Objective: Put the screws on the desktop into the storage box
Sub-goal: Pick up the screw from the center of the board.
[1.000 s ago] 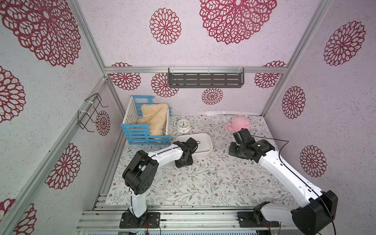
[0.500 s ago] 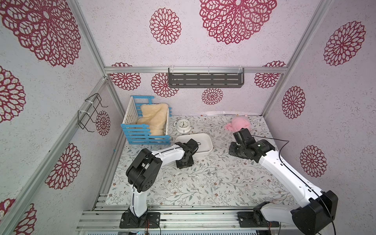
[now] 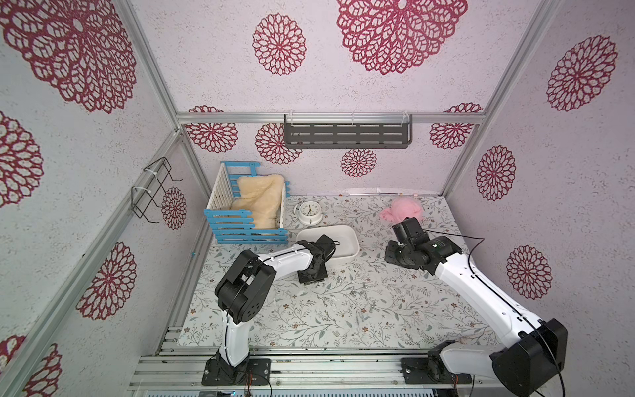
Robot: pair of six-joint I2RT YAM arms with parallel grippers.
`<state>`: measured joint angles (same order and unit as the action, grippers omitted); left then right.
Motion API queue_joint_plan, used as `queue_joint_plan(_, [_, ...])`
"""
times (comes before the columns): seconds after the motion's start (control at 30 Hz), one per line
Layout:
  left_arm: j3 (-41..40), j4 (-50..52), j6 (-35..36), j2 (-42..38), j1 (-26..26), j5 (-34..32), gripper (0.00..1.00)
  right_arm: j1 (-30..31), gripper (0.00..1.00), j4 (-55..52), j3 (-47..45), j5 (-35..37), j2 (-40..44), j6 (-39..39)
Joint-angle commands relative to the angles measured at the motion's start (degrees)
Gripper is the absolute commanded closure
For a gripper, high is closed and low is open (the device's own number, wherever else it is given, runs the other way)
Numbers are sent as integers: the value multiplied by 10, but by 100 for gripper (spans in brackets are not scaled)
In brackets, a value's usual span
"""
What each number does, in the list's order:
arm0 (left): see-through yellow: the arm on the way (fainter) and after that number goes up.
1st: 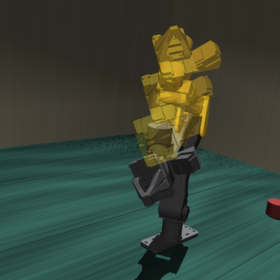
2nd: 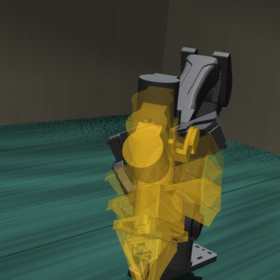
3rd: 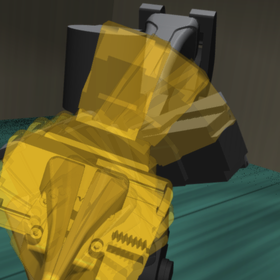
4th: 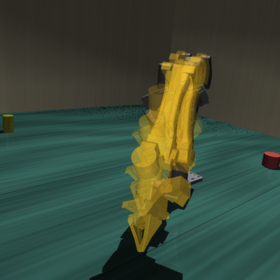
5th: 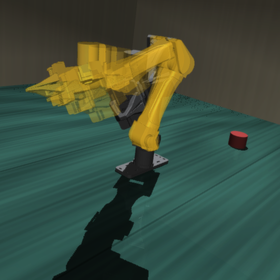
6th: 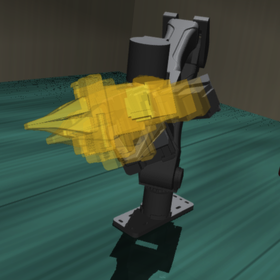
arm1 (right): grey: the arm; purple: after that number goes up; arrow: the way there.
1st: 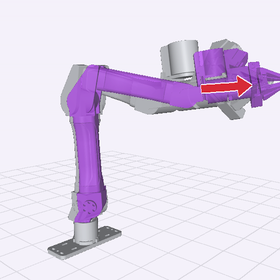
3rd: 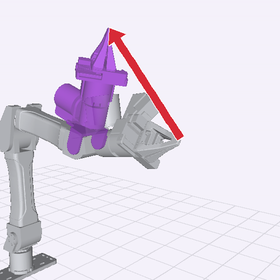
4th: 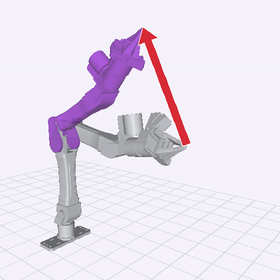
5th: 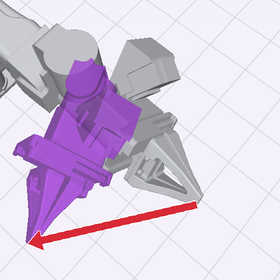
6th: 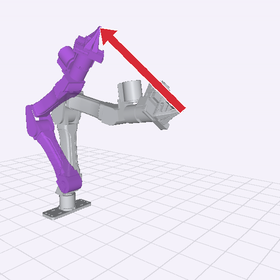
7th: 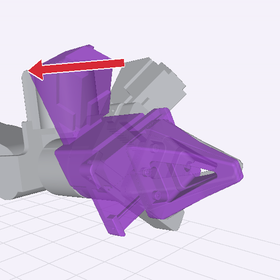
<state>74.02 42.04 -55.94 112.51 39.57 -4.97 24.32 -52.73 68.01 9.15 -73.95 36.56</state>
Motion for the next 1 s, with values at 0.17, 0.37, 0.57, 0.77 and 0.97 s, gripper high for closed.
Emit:
queue_joint_plan(0.17, [-31, -2, 4, 8, 1, 16, 78, -3, 68, 19, -1, -2, 0, -5])
queue_joint_plan(0.37, [-29, -2, 12, 6, 2, 32, 81, -3, 68, 18, -2, -3, 6, -4])
queue_joint_plan(0.57, [-31, -2, 24, -27, 5, 39, 85, -2, 68, 16, -2, -6, 10, 0])
queue_joint_plan(0.77, [-46, -1, 31, -40, 7, 46, 88, -2, 68, 17, -2, -9, 13, 5])
queue_joint_plan(0.97, [-56, 16, 38, -78, 12, 45, 88, -3, 69, 18, 0, -17, 13, 9])
